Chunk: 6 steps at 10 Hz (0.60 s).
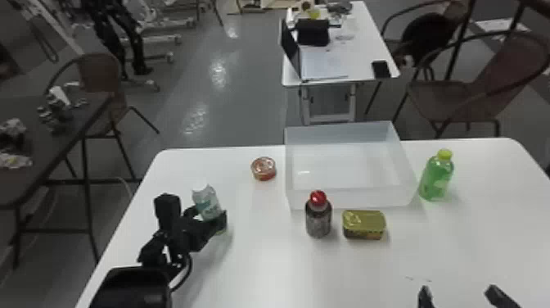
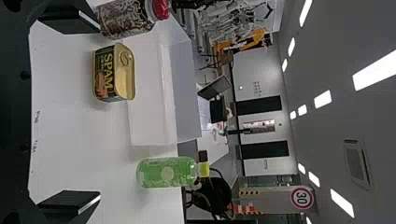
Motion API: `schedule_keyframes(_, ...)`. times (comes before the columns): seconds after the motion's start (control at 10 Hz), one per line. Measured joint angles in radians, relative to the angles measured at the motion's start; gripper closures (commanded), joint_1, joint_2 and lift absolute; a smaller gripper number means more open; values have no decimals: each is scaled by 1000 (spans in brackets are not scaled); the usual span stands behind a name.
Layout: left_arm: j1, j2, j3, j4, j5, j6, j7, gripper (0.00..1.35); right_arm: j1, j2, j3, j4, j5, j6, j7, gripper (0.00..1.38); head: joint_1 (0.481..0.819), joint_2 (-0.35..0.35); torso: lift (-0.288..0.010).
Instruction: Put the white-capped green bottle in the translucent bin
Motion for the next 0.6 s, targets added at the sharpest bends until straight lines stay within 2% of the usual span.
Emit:
schedule_keyframes(0.1,1,-6,6,1,0,-19,9,898,3,17,-18,0,12,4,26,65,695,191,-28)
schedule_keyframes(0.3,-3,-29,16,-18,-18,-42,9,900,7,23,-39,-2,23,6,46,65,695,176,-28)
schedule_keyframes(0.4,6,-38,9,-73,-36,-16,12,901,7,23,-41,-2,24,6,47,65,695,164,-28)
schedule_keyframes(0.6,40,-56,-25,-288,-108,114,13,901,8,23,-41,0,24,9,50,67,695,133,-28)
